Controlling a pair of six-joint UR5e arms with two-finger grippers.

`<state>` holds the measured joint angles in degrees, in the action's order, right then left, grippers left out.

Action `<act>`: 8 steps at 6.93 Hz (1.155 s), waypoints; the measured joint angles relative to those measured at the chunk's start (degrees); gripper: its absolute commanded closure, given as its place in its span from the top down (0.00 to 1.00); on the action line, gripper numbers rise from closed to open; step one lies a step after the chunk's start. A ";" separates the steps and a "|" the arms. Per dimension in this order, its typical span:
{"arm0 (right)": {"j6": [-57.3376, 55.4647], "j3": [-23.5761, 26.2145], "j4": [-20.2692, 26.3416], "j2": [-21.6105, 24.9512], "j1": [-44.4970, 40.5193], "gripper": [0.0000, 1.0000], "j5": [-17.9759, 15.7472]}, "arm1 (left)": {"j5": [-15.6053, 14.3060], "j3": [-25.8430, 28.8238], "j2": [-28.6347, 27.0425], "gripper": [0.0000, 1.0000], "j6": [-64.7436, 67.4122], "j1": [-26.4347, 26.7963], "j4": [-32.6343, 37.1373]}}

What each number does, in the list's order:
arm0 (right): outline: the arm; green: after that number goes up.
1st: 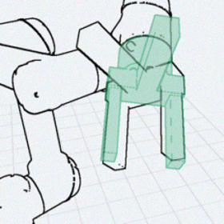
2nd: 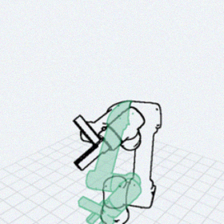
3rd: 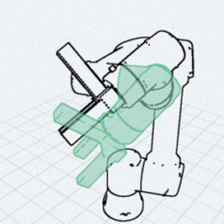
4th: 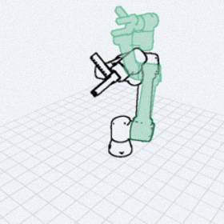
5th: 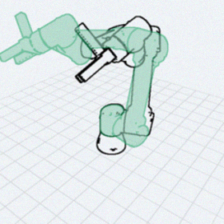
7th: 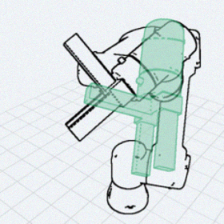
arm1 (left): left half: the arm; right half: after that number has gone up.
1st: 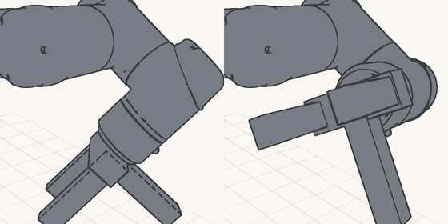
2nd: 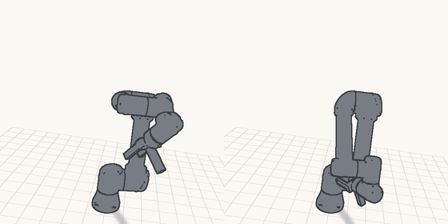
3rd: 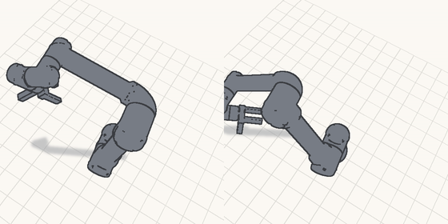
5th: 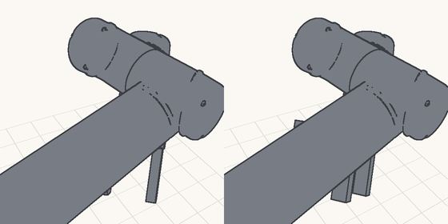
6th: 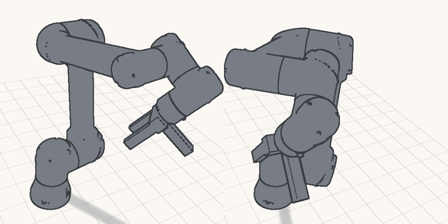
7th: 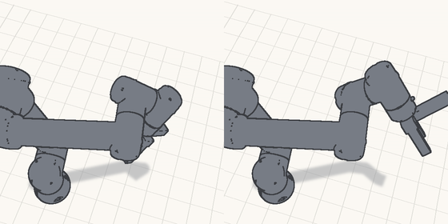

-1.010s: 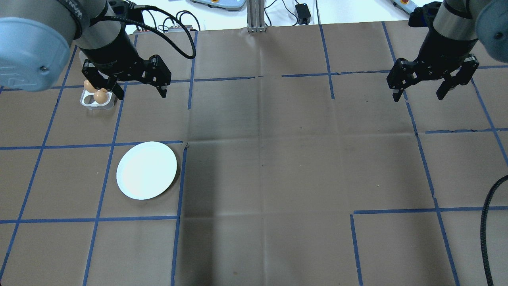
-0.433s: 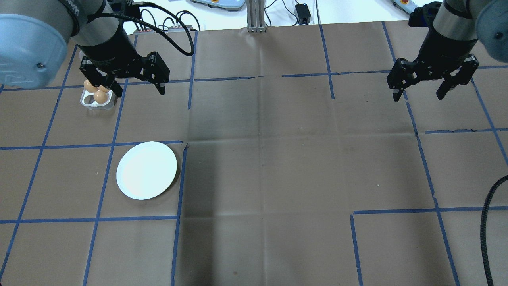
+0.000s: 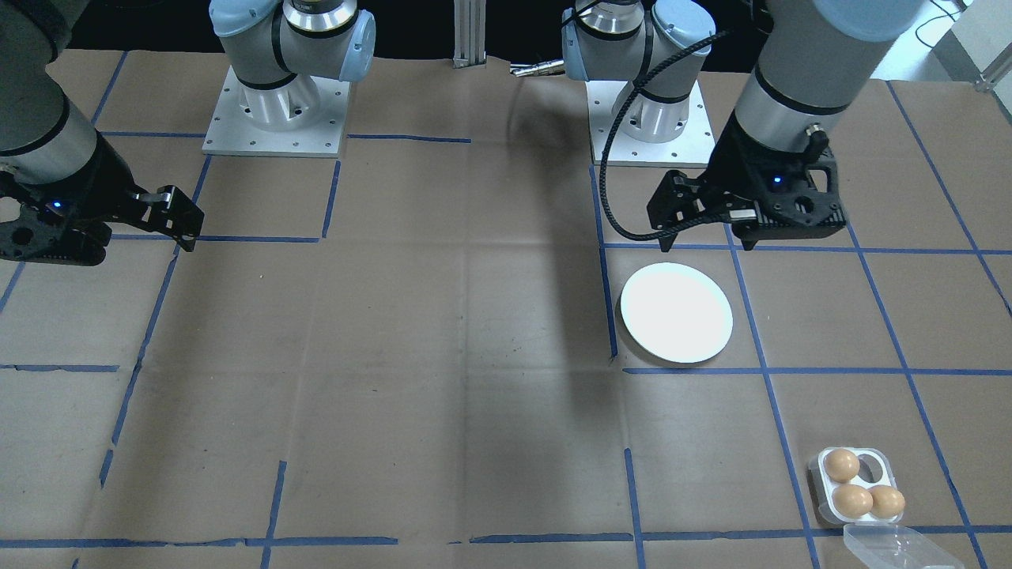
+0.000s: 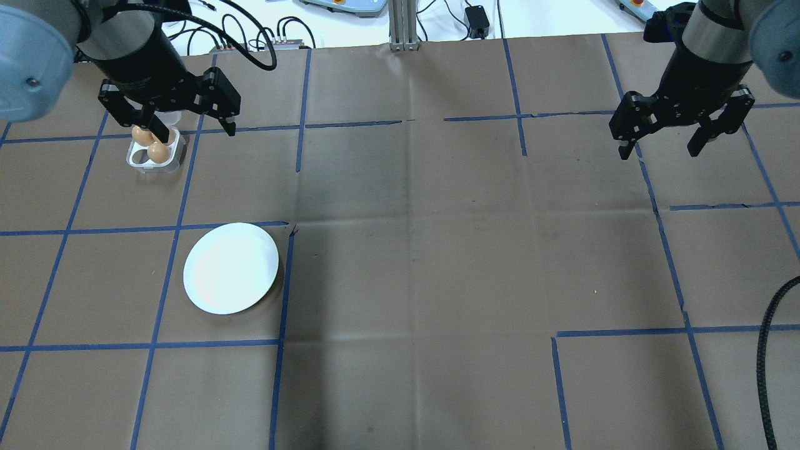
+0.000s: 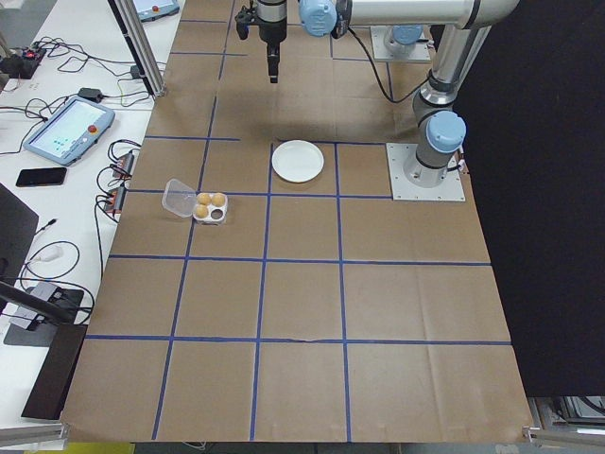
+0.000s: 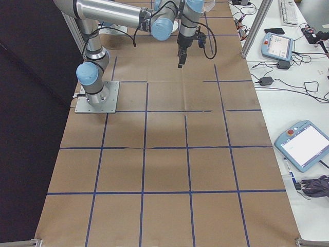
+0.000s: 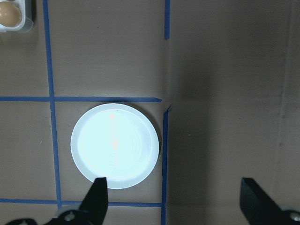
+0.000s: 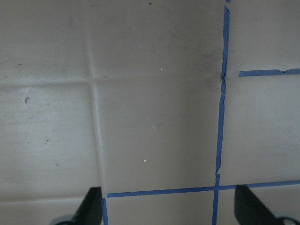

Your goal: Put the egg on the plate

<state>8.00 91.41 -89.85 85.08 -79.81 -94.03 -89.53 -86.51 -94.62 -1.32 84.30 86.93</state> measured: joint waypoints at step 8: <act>0.00 0.00 0.00 0.00 0.00 1.00 0.03 | 0.22 22.37 -23.80 0.99 -23.15 -17.13 -1.36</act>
<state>8.00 91.41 -89.85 85.08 -79.81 -94.00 -89.32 -64.14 -118.42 -24.46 67.18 85.58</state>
